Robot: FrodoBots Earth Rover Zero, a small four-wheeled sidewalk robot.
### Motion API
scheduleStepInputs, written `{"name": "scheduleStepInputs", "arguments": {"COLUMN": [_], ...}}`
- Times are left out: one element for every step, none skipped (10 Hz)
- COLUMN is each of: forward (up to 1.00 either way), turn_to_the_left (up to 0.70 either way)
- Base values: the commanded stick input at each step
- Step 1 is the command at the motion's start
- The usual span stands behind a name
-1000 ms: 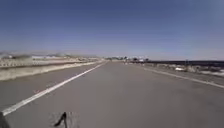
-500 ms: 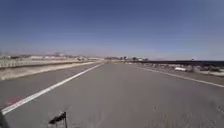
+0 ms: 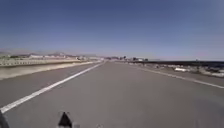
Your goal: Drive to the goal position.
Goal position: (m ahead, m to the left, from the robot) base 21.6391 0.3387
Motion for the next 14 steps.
{"name": "scheduleStepInputs", "arguments": {"forward": [1.0, 1.0, 1.0, 1.0, 1.0, 1.0, 1.0, 1.0, 1.0, 1.0, 1.0, 1.0, 1.0, 1.0], "turn_to_the_left": [0.0, 0.0, 0.0, 0.0, 0.0, 0.0, 0.0, 0.0, 0.0, 0.0, 0.0, 0.0, 0.0, 0.0]}}
